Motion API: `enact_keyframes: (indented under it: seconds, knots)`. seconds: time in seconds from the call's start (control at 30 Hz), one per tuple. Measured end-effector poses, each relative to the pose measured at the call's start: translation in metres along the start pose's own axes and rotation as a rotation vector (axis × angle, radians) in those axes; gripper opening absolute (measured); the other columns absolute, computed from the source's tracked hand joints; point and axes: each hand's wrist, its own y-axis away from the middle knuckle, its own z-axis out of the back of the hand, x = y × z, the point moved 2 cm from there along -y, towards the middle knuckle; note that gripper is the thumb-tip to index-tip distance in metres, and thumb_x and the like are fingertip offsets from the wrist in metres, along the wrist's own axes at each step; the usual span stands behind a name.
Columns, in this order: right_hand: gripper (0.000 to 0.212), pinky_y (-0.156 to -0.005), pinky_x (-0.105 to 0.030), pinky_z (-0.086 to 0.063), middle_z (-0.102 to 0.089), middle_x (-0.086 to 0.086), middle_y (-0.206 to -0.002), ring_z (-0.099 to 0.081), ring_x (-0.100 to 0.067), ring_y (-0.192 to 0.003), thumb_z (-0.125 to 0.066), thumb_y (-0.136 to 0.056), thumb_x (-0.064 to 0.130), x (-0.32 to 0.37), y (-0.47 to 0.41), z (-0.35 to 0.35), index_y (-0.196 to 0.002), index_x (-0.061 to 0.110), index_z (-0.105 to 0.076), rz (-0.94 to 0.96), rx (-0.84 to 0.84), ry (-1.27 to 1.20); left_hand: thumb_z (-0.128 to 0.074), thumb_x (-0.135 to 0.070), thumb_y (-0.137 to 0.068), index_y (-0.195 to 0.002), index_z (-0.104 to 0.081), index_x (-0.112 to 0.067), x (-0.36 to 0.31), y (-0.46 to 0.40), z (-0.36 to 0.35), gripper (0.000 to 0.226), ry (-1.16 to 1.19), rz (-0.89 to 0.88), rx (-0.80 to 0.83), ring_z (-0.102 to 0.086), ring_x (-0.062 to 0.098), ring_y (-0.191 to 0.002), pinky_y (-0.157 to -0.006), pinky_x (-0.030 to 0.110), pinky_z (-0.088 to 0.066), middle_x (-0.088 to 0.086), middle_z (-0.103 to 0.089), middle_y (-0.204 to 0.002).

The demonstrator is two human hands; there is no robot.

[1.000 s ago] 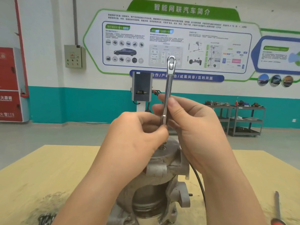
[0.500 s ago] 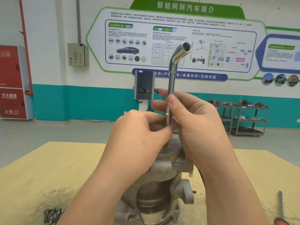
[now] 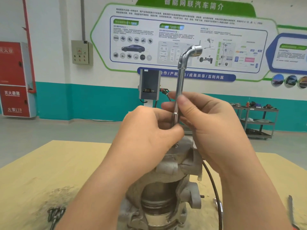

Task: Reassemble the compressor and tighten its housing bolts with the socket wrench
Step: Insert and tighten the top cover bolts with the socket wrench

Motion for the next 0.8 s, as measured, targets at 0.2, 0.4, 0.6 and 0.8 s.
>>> enact_keyframes:
  seconds: [0.2,0.4,0.6,0.8]
  knots:
    - [0.019,-0.069,-0.025,-0.056,-0.076,-0.003,-0.077,-0.074,-0.016,-0.076,-0.08,-0.07,0.013,0.0006,0.0005,0.0025,-0.087,0.015,-0.072,0.016,-0.071,-0.038,-0.075,-0.049,-0.07,-0.086,-0.077,-0.029,0.0059,-0.0028,0.0052,0.026,0.096,0.032,-0.001,-0.068,-0.004,-0.075,-0.077,0.023,-0.054,-0.019,-0.074,-0.078]
    - [0.014,-0.062,-0.018,-0.053,-0.075,-0.001,-0.075,-0.071,-0.01,-0.07,-0.078,-0.077,0.018,0.0006,0.0003,-0.0038,-0.088,0.017,-0.07,0.044,-0.132,0.02,-0.08,-0.041,-0.073,-0.071,-0.075,-0.024,0.0052,-0.0021,0.0061,0.018,0.079,-0.015,-0.09,-0.064,-0.002,-0.058,-0.055,0.009,-0.043,-0.012,-0.072,-0.064]
    - [0.012,-0.085,-0.033,-0.057,-0.077,-0.002,-0.084,-0.073,-0.016,-0.088,-0.063,-0.09,0.008,0.0021,0.002,0.0009,-0.097,0.015,-0.071,0.0,0.025,-0.03,-0.065,-0.028,-0.085,-0.087,-0.079,-0.027,0.0055,0.0001,0.008,0.014,0.156,-0.02,0.087,-0.071,0.009,-0.091,-0.075,0.024,-0.053,-0.007,-0.077,-0.084]
    - [0.012,-0.074,-0.027,-0.056,-0.076,0.0,-0.078,-0.073,-0.014,-0.081,-0.076,-0.078,0.009,0.0023,0.0007,0.0033,-0.079,0.022,-0.074,0.02,-0.053,-0.056,-0.08,-0.047,-0.066,-0.072,-0.075,-0.027,0.0046,-0.001,0.0051,0.021,0.104,-0.004,-0.063,-0.066,-0.005,-0.063,-0.059,0.011,-0.047,-0.016,-0.072,-0.067]
